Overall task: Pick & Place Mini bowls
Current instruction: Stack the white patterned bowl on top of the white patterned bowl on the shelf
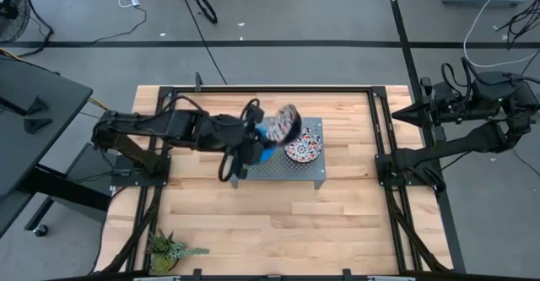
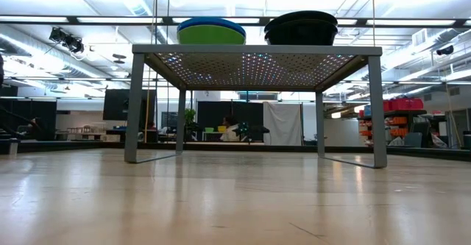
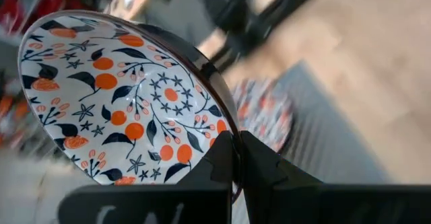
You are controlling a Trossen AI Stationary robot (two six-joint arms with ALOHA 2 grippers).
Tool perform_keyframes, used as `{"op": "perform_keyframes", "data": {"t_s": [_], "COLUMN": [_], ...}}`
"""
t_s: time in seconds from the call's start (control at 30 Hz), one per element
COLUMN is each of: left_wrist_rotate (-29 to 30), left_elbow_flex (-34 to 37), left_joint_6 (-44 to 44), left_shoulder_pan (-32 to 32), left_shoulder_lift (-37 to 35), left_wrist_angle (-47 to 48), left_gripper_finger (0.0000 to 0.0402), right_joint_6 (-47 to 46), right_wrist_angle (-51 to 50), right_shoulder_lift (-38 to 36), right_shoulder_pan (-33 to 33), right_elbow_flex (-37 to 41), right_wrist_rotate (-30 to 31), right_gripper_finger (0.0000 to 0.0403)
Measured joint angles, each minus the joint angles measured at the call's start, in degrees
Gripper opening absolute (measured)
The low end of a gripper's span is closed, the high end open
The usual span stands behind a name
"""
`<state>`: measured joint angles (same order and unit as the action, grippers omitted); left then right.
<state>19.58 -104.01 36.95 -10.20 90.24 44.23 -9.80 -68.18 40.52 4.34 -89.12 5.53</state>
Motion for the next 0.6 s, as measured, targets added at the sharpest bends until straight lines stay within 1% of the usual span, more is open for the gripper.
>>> {"op": "perform_keyframes", "data": {"t_s": [0.07,0.3,0.4,0.6], "left_wrist_rotate": [-3.49,-19.76,-25.87,-40.02], "left_elbow_flex": [0.00,0.00,0.00,0.00], "left_joint_6": [-1.43,-15.02,-18.58,-25.46], "left_shoulder_pan": [-0.57,-1.34,-2.00,-2.59], "left_shoulder_lift": [0.00,0.00,0.00,0.00], "left_wrist_angle": [-2.07,-7.05,-9.33,-16.45], "left_gripper_finger": [0.0011,0.0011,0.0011,0.0011], "right_joint_6": [0.00,0.00,0.00,0.00], "right_wrist_angle": [-0.01,0.00,0.00,0.00], "right_shoulder_lift": [0.01,0.00,0.01,0.01], "right_shoulder_pan": [0.01,0.00,0.00,0.02], "right_elbow_flex": [0.00,0.00,0.00,0.00], "right_wrist_rotate": [0.01,0.00,0.00,0.00], "right_gripper_finger": [0.0007,0.0007,0.0007,0.0006]}}
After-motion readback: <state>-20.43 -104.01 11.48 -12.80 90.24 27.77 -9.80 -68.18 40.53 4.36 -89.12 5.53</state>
